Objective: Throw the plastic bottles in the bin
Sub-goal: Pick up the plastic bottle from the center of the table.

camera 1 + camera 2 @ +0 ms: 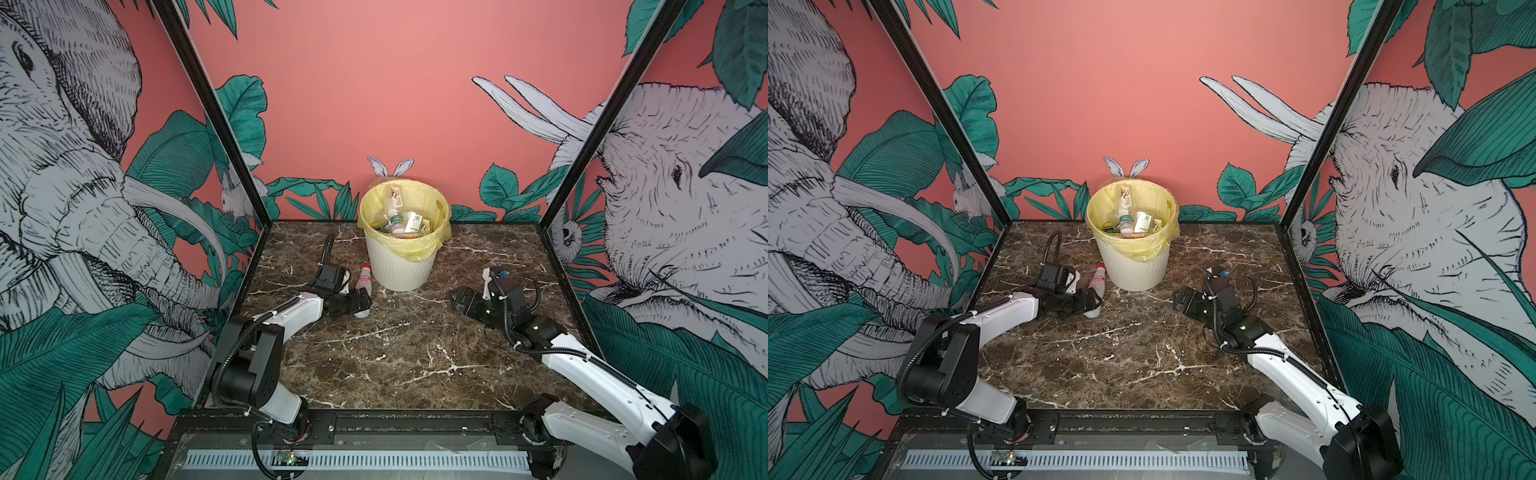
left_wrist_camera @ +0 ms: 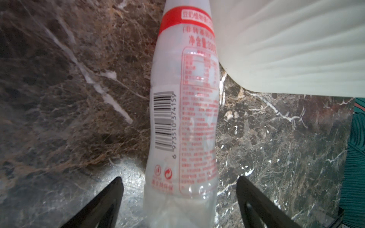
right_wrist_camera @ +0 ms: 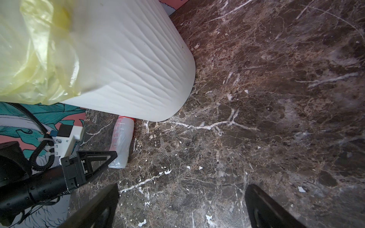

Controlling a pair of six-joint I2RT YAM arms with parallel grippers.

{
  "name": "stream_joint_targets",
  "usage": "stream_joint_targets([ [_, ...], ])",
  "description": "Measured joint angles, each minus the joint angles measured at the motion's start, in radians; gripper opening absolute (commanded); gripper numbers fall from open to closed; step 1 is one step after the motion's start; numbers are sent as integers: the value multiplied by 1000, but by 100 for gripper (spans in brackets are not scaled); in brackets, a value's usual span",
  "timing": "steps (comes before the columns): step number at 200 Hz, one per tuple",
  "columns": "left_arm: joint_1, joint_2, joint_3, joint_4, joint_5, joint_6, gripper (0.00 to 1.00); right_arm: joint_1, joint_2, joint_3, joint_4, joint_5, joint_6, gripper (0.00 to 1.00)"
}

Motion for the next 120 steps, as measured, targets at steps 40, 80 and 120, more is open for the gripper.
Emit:
stream_joint_targets([
  [40, -10, 48, 0, 29, -3, -5, 80, -3, 0, -3, 2, 0, 1, 99],
  [80, -11, 57, 0, 51, -3, -9, 68, -3, 3, -3, 3, 0, 4, 99],
  [120, -12, 57, 0, 63, -5, -8, 54, -4, 11, -3, 2, -1, 6, 99],
])
